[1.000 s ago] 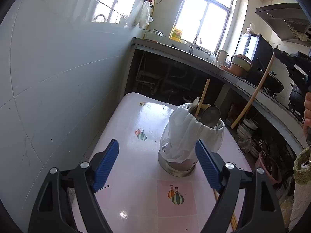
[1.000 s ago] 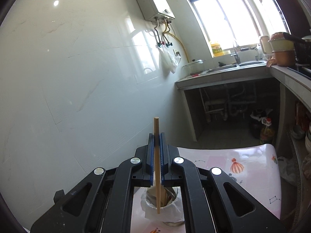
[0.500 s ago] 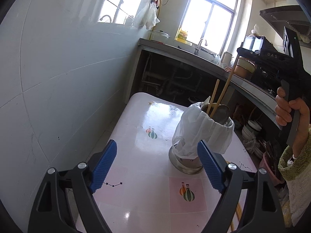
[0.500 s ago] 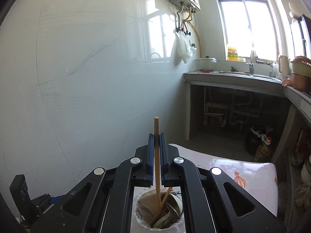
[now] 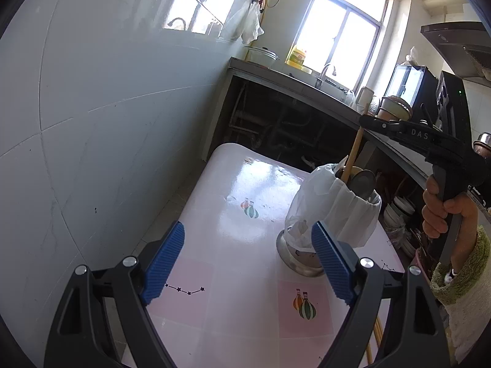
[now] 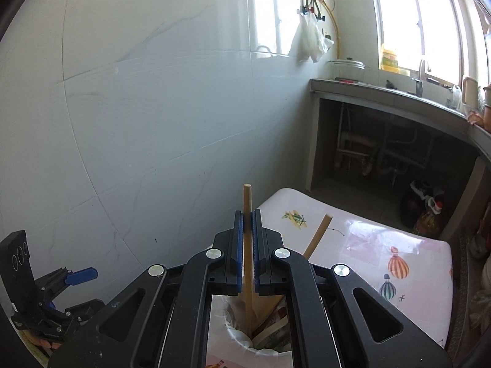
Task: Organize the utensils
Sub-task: 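Lower the chopstick into the holder with the right gripper and open, then move both open grippers back toward the remaining wooden chopsticks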
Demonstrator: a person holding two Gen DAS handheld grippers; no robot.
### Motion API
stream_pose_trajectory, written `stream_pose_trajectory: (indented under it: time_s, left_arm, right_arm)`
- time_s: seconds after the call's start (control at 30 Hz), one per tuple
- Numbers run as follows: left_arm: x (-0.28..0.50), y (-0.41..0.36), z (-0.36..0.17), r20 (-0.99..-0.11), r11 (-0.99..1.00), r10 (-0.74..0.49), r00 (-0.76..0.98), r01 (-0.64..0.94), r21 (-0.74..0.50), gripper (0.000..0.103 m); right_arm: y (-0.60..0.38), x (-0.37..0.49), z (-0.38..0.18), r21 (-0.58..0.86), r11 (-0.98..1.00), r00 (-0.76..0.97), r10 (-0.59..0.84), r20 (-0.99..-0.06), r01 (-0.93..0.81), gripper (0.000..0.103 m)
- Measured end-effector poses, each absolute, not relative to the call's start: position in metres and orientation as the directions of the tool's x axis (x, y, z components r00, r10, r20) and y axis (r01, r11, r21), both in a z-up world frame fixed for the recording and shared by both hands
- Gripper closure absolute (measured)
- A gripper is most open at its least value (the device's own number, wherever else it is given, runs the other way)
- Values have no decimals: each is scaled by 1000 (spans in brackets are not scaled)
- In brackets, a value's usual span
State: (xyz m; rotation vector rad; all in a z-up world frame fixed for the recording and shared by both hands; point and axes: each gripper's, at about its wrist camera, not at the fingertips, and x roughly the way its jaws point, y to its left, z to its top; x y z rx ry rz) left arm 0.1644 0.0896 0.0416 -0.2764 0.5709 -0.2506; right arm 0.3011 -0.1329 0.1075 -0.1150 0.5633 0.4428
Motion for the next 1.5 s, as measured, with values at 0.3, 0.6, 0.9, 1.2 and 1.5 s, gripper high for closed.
stream_pose_trajectory:
  time_s: [0.3,0.6,0.9,1.2,1.5]
  left_arm:
    - [161,87,44,-494,934,-310,812,165,-315,21]
    - [154,81,49,-484,936,-312,817,178,-303,19]
    - [145,57,49,-494,933,-349,796,243,-267,16]
    - [138,10,29,-558,909,-414,719,355,-218,15]
    - [131,-50,-10,-653,876,-446,612,447,-180,15]
  right_arm:
    - [-123,308,95,9,892,720,372,-586,-453,99]
    - [-152,269,133,67,891,757,420,-500,-450,70]
    - [-224,193,110,134,947,775,315,-548,-291,67]
    - [-263,151,-10,203,977,618,202,-760,-70,77]
    - [-270,140,-70,255,967,535,211,-818,9,89]
